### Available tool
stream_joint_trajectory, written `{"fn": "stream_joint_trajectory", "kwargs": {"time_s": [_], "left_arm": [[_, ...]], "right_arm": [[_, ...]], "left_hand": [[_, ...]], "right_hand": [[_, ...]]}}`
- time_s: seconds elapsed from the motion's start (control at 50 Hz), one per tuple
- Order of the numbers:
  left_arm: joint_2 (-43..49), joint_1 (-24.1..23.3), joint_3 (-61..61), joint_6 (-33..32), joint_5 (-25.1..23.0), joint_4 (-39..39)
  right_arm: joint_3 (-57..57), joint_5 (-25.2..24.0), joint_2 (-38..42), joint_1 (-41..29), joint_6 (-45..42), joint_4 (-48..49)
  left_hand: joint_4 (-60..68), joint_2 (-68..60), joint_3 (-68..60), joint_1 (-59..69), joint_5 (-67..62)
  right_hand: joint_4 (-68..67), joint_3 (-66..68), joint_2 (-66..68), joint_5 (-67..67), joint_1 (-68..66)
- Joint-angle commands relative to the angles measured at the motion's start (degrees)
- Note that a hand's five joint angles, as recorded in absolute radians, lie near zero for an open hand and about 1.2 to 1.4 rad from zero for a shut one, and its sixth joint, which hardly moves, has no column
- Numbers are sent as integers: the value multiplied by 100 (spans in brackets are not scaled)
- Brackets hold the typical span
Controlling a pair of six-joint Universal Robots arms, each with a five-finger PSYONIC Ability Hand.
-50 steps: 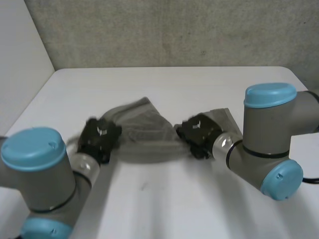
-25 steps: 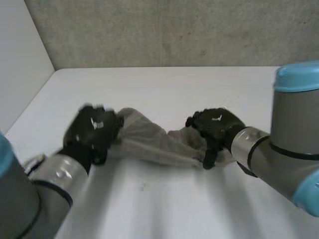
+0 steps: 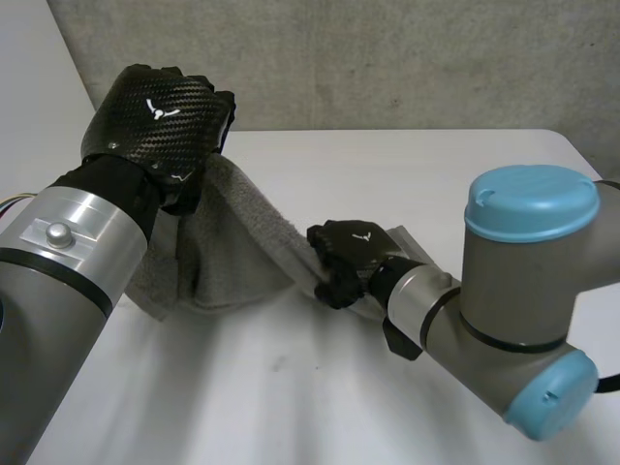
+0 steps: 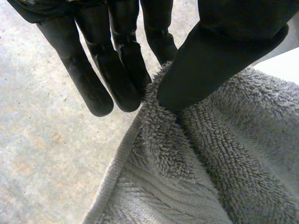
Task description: Fold the laundry
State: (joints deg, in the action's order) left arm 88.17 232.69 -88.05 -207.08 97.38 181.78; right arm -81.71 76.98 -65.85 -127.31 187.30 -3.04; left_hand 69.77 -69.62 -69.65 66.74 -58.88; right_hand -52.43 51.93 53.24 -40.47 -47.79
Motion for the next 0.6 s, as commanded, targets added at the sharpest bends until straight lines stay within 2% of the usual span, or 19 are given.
{"fn": "stream_joint_trajectory", "kwargs": {"time_s": [0.02, 0.04, 0.08, 0.1, 0.14, 0.16, 0.2, 0.28, 0.32, 0.34, 0.42, 0.48, 0.6], "left_arm": [[8, 127, -98, -17, 27, 42], [8, 128, -98, -17, 27, 42], [8, 320, -177, -26, 9, 24], [8, 321, -177, -26, 9, 24], [16, 496, -247, -26, -26, 24], [16, 497, -248, -26, -26, 24], [25, 549, -352, 0, -61, 24], [113, 558, -520, -17, -70, 33], [288, 567, -677, -26, -70, 16], [289, 567, -678, -26, -70, 15], [1060, 558, -740, -26, -140, -37], [1517, 628, -652, -17, -332, -64], [2135, 690, -239, -43, -597, -11]], "right_arm": [[234, 405, -286, 416, -402, 5], [234, 405, -288, 418, -404, 5], [208, 353, -1128, 881, -1226, -152], [208, 353, -1132, 884, -1231, -153], [260, 230, -1727, 1181, -2088, -660], [260, 230, -1730, 1182, -2092, -663], [391, 221, -1870, 1174, -2678, -1205], [524, 150, -1905, 1244, -3024, -1920], [515, 80, -1818, 1279, -3190, -2506], [515, 80, -1818, 1279, -3191, -2509], [454, 159, -1074, 1227, -3742, -3070], [532, 160, -598, 1226, -4174, -3133], [1113, 221, 169, 1226, -4175, -2676]], "left_hand": [[1023, -1038, -1035, 1326, -1112], [1023, -1038, -1035, 1326, -1112], [1023, -1038, -1035, 1326, -1112], [1023, -1038, -1035, 1326, -1112], [1023, -1038, -1035, 1326, -1112], [1023, -1038, -1035, 1326, -1112], [1023, -1038, -1035, 1326, -1112], [1023, -1038, -1035, 1326, -1112], [1023, -1038, -1035, 1326, -1112], [1023, -1038, -1035, 1326, -1112], [1023, -1038, -1035, 1326, -1112], [1023, -1038, -1035, 1326, -1112], [1023, -1038, -1035, 1326, -1112]], "right_hand": [[-2757, 2807, 2676, -2953, -3221], [-2757, 2807, 2676, -2953, -3221], [-2757, 2807, 2676, -2953, -3221], [-2757, 2807, 2676, -2953, -3221], [-2757, 2807, 2676, -2953, -3221], [-2757, 2807, 2676, -2953, -3221], [-2757, 2807, 2676, -2953, -3221], [-2757, 2807, 2676, -2953, -3221], [-2757, 2807, 2676, -2953, -3221], [-2757, 2807, 2676, -2953, -3221], [-2757, 2807, 2676, -2953, -3221], [-2757, 2807, 2676, -2953, -3221], [-2757, 2807, 2676, -2953, -3221]]}}
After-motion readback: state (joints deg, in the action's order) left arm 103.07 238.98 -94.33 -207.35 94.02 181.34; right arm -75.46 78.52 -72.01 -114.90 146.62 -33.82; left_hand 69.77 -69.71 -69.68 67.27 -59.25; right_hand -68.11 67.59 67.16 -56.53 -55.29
